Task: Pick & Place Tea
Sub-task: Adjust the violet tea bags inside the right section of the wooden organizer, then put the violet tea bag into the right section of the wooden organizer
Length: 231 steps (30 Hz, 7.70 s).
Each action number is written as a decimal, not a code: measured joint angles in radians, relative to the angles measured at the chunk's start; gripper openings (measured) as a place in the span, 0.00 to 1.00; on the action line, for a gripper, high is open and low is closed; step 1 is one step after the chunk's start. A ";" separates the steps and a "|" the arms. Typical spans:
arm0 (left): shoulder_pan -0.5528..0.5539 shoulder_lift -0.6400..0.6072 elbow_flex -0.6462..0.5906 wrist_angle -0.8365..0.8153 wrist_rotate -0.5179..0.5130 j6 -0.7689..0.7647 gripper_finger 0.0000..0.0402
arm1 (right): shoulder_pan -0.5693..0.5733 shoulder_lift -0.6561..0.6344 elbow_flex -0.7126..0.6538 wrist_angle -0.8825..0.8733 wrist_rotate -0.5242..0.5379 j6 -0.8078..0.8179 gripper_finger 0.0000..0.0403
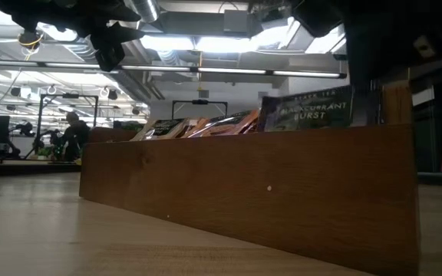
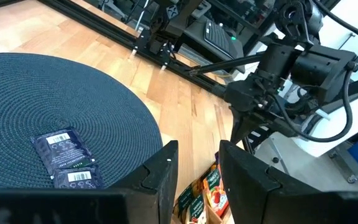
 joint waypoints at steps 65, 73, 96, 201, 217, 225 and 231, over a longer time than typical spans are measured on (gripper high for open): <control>0.000 0.000 0.000 -0.001 0.000 0.018 0.28 | -0.013 0.000 0.000 0.003 0.156 0.039 0.07; 0.000 0.000 0.000 -0.004 -0.001 0.018 0.28 | -0.014 0.058 0.001 0.026 0.083 0.020 0.01; 0.000 0.000 0.000 -0.005 -0.003 0.026 0.28 | -0.031 0.064 0.171 0.027 0.100 -0.017 0.01; 0.101 0.933 0.291 -0.153 -0.058 -0.053 0.01 | -0.603 -0.161 -0.575 0.953 -0.045 -0.819 0.09; 0.066 0.972 0.291 -0.180 -0.047 -0.064 0.00 | -0.603 -0.071 -0.542 1.043 -0.130 -0.762 0.09; 0.066 1.013 0.295 -0.159 -0.038 -0.080 0.00 | -0.621 -0.071 -0.527 0.963 -0.139 -0.649 0.19; 0.066 1.015 0.293 -0.150 -0.052 -0.080 0.00 | -0.645 -0.065 -0.527 0.919 -0.227 -0.520 0.22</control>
